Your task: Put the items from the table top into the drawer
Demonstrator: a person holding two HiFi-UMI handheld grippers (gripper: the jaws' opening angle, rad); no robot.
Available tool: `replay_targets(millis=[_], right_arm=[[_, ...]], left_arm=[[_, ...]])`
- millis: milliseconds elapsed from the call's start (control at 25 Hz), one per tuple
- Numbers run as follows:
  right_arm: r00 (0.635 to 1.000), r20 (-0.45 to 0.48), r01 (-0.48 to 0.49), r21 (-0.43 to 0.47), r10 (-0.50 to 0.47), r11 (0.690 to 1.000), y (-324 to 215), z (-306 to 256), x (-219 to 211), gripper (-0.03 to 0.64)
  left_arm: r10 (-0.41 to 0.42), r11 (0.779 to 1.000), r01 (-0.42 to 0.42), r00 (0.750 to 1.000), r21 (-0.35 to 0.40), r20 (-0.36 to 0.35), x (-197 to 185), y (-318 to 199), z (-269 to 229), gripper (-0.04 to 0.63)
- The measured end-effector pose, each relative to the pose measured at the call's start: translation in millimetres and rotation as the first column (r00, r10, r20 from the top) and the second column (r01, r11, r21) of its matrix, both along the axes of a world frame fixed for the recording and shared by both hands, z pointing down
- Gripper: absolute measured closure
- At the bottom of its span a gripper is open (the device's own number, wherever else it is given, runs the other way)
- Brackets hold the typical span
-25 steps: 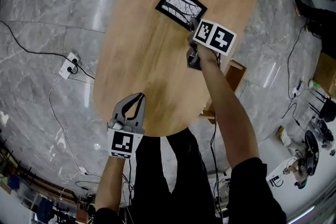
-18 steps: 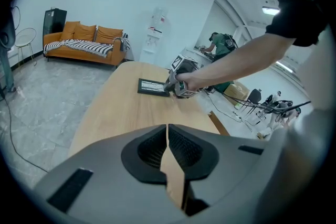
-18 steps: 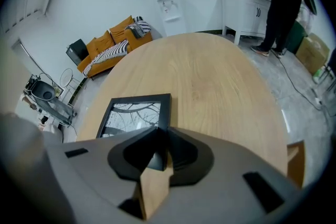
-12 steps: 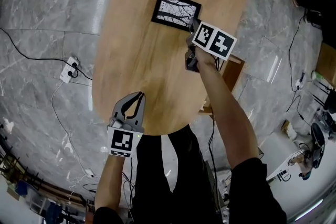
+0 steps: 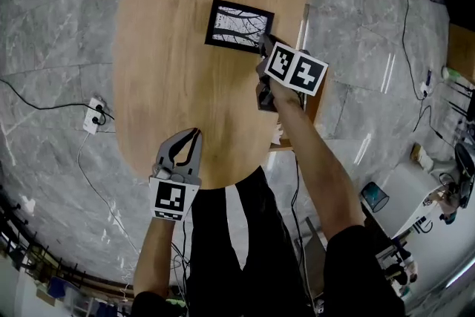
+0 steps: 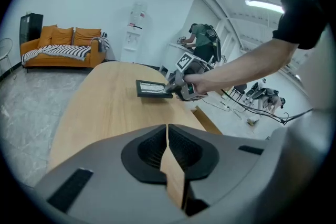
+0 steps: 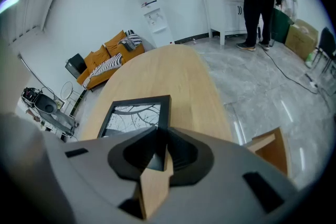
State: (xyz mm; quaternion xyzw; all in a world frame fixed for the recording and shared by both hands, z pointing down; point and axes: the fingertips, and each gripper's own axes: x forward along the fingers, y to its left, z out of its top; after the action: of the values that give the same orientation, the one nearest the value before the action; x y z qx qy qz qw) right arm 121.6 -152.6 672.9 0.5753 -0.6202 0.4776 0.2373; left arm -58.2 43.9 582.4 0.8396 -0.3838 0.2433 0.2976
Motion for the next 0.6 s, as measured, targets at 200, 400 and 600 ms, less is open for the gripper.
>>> replay_targets(millis=[200, 400, 600], right_arm=[[0.999, -0.012, -0.034, 0.007, 0.034, 0.999, 25.3, -6.1, 36.3, 0.545], [0.996, -0.008, -0.084, 0.017, 0.084, 0.996, 51.9, -8.2, 73.8, 0.545], [0.989, -0.01, -0.147, 0.013, 0.147, 0.989, 77.6, -8.4, 115.1, 0.543]], left_arm=[[0.072, 0.997, -0.072, 0.997, 0.007, -0.004, 29.8, 6.1, -2.2, 0.572], [0.125, 0.992, -0.125, 0.992, 0.004, -0.004, 54.8, 15.8, 0.5, 0.572], [0.177, 0.984, -0.177, 0.984, 0.007, -0.003, 79.3, 19.1, -2.2, 0.572]])
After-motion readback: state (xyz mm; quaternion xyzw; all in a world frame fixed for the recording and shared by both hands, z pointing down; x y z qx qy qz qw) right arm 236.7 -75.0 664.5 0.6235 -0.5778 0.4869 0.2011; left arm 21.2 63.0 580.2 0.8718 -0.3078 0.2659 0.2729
